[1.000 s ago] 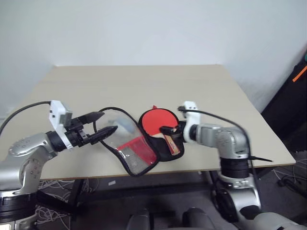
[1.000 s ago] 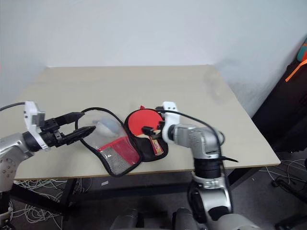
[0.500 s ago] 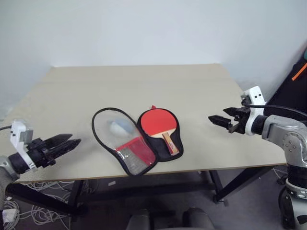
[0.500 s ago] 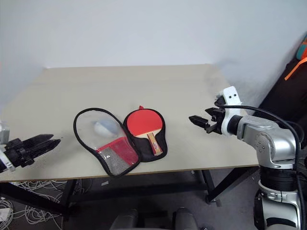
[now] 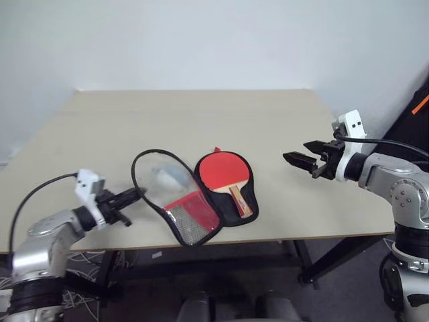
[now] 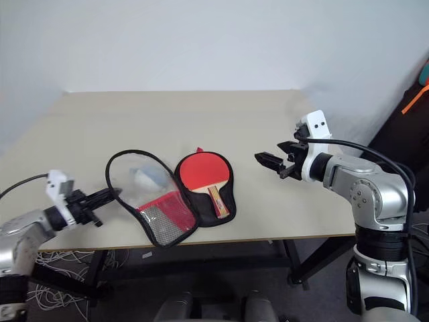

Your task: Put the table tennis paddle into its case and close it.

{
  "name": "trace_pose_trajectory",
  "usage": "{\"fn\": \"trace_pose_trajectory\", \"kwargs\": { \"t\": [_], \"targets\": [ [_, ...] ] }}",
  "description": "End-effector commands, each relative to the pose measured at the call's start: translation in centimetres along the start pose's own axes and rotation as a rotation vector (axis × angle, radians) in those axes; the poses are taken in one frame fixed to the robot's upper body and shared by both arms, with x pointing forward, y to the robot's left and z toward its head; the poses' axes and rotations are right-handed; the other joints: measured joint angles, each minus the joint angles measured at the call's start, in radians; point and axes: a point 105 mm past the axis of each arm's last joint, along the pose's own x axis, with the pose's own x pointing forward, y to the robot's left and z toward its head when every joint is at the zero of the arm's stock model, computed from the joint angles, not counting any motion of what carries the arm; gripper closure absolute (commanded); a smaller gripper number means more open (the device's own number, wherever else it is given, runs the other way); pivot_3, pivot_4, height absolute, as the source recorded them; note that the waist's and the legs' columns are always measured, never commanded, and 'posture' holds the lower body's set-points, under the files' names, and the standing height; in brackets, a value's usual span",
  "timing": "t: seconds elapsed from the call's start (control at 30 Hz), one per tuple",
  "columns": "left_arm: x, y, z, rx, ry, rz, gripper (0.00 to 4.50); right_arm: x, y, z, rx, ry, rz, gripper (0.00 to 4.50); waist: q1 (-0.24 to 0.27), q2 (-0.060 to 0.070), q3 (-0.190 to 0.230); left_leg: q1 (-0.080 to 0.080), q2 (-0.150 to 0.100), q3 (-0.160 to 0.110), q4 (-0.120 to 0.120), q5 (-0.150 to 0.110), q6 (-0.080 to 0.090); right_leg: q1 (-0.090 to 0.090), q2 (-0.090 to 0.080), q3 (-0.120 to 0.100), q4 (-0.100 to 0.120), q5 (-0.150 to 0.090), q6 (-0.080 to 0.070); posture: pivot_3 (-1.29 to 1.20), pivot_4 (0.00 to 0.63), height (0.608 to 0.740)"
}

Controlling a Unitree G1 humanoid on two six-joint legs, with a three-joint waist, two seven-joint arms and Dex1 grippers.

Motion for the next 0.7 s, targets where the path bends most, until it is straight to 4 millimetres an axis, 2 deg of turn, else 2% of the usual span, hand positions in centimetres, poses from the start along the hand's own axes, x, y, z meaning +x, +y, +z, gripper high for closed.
{"fn": "trace_pose_trajectory", "kwargs": {
  "t": [0.03, 0.2, 0.27, 0.37, 0.4, 0.5, 0.63, 0.7],
  "targets": [
    [2.8, -4.2, 2.8, 0.074, -0.059, -0.182, 4.48, -0.3, 0.8, 2.0, -0.032, -0.066, 0.012, 0.00, 0.000, 0.000, 0.000, 0.000, 0.000, 0.000, 0.000, 0.000, 0.000, 0.000, 0.000, 0.000, 0.000, 0.000, 0.000, 0.00, 0.000, 0.740],
    [5.0, -10.5, 6.4, 0.023, -0.175, -0.461, 4.48, -0.4, 0.4, 1.6, -0.003, -0.068, -0.018, 0.00, 0.000, 0.000, 0.000, 0.000, 0.000, -0.001, 0.001, 0.000, 0.000, 0.001, 0.001, 0.000, -0.001, -0.001, 0.003, 0.00, 0.000, 0.740],
    [6.1, -11.4, 6.4, 0.022, -0.175, -0.481, 4.48, -0.4, 0.1, 1.8, 0.007, -0.076, -0.033, 0.00, 0.000, 0.001, 0.000, 0.001, 0.000, -0.001, 0.002, 0.000, 0.001, 0.004, 0.001, 0.000, -0.001, -0.002, 0.006, 0.00, 0.000, 0.740],
    [9.9, -12.4, 5.5, 0.012, -0.153, -0.436, 4.48, -0.7, -0.5, 2.6, -0.005, -0.098, -0.047, 0.00, 0.001, 0.002, 0.000, 0.005, -0.001, -0.002, 0.002, 0.000, 0.001, 0.009, 0.001, 0.000, -0.003, -0.002, 0.006, 0.00, 0.000, 0.740],
    [10.6, -12.8, 5.4, 0.008, -0.151, -0.431, 4.48, -0.8, -0.6, 2.7, -0.010, -0.102, -0.050, 0.00, 0.001, 0.002, 0.000, 0.006, -0.001, -0.003, 0.003, 0.000, 0.001, 0.010, 0.002, -0.001, -0.004, -0.002, 0.007, 0.00, 0.000, 0.740],
    [10.6, -13.2, 5.2, 0.004, -0.143, -0.433, 4.48, -1.0, -1.0, 2.8, -0.014, -0.104, -0.061, 0.00, -0.003, 0.001, 0.001, 0.004, -0.002, -0.004, 0.004, 0.000, 0.003, 0.011, 0.001, -0.001, -0.005, -0.002, 0.008, 0.00, 0.000, 0.740],
    [9.5, -13.0, 3.2, -0.064, -0.069, -0.418, 4.48, -0.9, -1.2, 2.3, -0.009, -0.098, -0.071, 0.00, -0.006, 0.002, 0.001, 0.005, -0.001, -0.004, 0.003, 0.000, 0.003, 0.010, 0.002, 0.000, -0.004, -0.002, 0.008, 0.00, 0.000, 0.740],
    [8.8, -12.7, 1.9, -0.128, -0.021, -0.401, 4.11, -0.7, -0.9, 2.0, -0.002, -0.099, -0.067, 0.00, -0.006, 0.002, 0.001, 0.005, -0.001, -0.004, 0.003, 0.000, 0.003, 0.010, 0.002, 0.000, -0.004, -0.002, 0.008, 0.00, 0.000, 0.740]
  ]
}}
